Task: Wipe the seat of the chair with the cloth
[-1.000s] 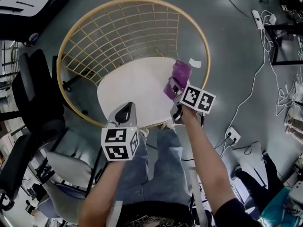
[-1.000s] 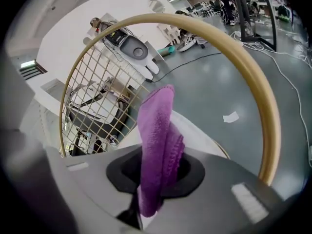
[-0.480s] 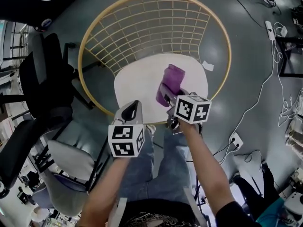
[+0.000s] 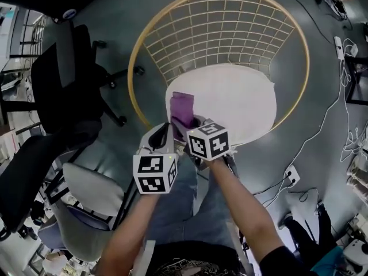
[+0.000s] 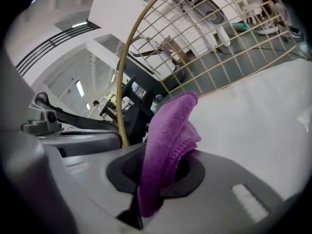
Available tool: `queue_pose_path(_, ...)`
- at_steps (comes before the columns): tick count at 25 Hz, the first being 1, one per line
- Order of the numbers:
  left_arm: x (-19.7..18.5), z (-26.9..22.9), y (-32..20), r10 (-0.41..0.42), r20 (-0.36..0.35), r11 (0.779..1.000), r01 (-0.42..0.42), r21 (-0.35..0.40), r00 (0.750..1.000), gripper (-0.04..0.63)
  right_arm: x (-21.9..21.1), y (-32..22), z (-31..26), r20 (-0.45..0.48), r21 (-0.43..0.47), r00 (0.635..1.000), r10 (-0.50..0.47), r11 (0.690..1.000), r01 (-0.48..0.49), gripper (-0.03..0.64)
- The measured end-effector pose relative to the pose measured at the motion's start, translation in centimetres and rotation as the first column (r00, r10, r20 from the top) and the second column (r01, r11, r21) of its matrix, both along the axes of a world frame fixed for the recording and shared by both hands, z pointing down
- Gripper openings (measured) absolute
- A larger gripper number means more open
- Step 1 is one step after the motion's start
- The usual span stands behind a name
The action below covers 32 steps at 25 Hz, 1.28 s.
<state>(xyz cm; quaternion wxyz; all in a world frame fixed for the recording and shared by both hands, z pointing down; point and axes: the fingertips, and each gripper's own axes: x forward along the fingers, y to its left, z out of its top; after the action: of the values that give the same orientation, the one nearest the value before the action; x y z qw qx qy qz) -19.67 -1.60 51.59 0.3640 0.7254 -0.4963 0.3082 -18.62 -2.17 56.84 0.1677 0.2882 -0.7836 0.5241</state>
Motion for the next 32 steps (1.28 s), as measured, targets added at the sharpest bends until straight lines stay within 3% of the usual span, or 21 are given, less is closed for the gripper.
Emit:
queue_pose_path(4, -2.3, -0.3, 0.4, -0.011, -0.011, 1.000, 0.011, 0.005, 1.000, 0.000, -3.2, 1.1, 0.5, -0.024, 0.000, 0.997, -0.076, 0.997, 0.076, 0.063)
queue_pose_path(9, -3.5, -0.5, 0.9, -0.015, -0.037, 1.000, 0.015, 0.011, 0.999, 0.000, -3.8, 2.0, 1.8, -0.107, -0.004, 0.988, -0.114, 0.993, 0.114, 0.063)
queue_pose_path(14, -3.1, -0.2, 1.7, -0.012, -0.055, 1.000, 0.012, -0.003, 0.998, 0.000, -2.4, 2.3, 2.4, -0.138, -0.020, 0.987, -0.077, 0.997, 0.074, 0.063)
queue_pose_path(22, -0.4, 0.3, 2.5, -0.002, -0.079, 1.000, 0.000, -0.018, 0.997, 0.000, -0.4, 2.5, 2.6, -0.111, -0.041, 0.994, -0.017, 0.999, 0.012, 0.063)
queue_pose_path(32, 1.9, 0.6, 2.6, -0.003, -0.068, 1.000, 0.002, -0.023, 0.998, 0.000, 3.5, 2.4, 3.8, -0.133, -0.057, 0.991, -0.014, 0.998, 0.006, 0.063)
